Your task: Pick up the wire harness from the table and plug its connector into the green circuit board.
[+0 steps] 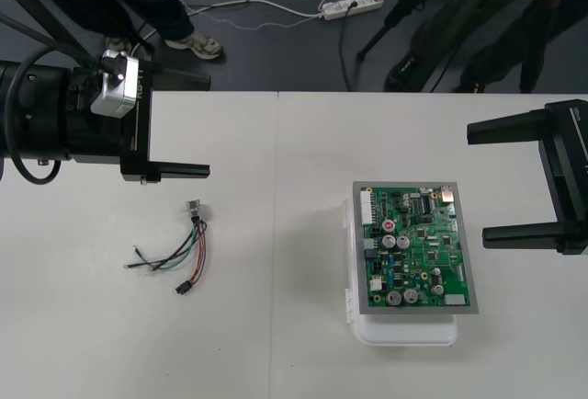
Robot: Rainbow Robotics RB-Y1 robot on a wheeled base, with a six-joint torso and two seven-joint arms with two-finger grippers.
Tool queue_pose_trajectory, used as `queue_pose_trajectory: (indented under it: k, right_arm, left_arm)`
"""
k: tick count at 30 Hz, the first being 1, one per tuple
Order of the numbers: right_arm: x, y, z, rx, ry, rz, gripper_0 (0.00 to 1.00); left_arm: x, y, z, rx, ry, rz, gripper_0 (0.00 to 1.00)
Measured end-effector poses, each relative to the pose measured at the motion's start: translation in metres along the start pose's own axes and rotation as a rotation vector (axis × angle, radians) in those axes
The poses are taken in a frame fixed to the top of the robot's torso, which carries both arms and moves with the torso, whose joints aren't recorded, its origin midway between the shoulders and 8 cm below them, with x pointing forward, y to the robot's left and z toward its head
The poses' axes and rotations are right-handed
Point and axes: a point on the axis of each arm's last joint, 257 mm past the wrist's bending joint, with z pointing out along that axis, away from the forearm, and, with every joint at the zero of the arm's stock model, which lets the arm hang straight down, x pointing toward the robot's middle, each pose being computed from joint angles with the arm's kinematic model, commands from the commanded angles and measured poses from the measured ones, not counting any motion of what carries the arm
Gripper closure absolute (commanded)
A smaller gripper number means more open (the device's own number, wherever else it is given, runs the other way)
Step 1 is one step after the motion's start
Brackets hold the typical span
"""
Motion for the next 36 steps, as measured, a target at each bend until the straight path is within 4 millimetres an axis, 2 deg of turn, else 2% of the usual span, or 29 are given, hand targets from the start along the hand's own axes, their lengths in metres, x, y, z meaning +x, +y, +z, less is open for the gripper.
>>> queue_pose_trajectory:
  k: [36]
  right_arm:
    - [0.0,0.0,0.0,0.0,0.0,0.0,0.0]
  left_arm:
    - [0.0,0.0,0.0,0.0,0.0,0.0,0.0]
